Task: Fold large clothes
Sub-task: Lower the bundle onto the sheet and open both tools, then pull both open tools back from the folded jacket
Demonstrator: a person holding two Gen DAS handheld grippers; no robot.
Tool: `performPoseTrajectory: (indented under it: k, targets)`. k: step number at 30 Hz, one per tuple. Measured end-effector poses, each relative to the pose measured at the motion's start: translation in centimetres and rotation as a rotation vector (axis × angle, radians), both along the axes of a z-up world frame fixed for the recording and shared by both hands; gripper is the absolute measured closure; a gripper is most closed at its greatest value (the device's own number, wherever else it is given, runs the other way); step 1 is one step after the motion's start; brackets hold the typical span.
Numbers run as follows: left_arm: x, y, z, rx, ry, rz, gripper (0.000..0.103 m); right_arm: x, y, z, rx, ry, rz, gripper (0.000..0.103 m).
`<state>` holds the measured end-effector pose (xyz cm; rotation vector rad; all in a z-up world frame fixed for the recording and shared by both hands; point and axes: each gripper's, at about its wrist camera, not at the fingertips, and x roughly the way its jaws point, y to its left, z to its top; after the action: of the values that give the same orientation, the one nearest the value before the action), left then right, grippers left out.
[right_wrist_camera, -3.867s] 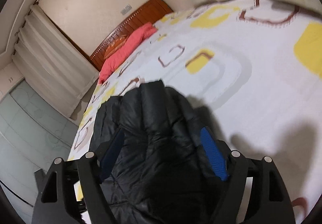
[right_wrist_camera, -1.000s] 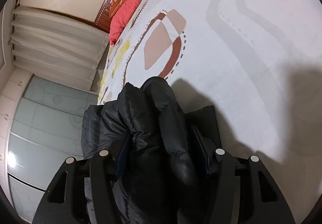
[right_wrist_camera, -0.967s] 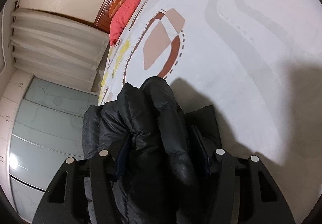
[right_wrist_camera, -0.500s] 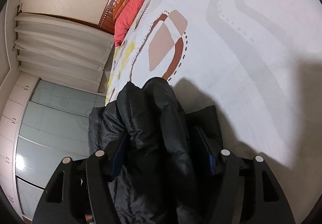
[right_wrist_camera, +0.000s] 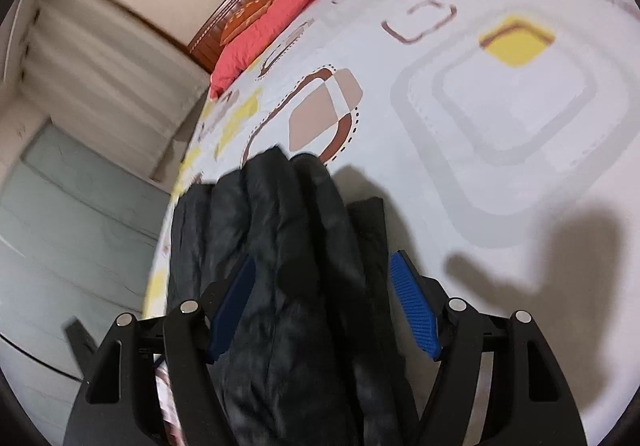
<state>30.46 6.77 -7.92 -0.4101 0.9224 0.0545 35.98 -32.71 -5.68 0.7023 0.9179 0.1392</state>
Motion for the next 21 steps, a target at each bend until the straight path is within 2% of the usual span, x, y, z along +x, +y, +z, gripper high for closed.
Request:
performPoseTrajectory:
  k: [5,10,15,21]
  targets:
    - [-3.5,-1.3,1.8,0.123,-0.046,-0.032,0.004,-3.3,2.4,2.5,-0.165,-0.031,0.021,0.033]
    - [-8.0,-2.7,2.8,0.209,-0.095,-0.037,0.004,-6.4,4.9,3.7,-0.323,-0.047,0.026,0.033]
    - [-11.3,-3.7,3.6,0.262,-0.119,-0.027,0.004,-9.8,7.0,4.3,-0.434,-0.069,0.044,0.033]
    - [-14.5,-4.8,4.3,0.324,-0.132,-0.014,0.004,-12.8,8.8,4.6,-0.516,-0.097,0.063,0.033]
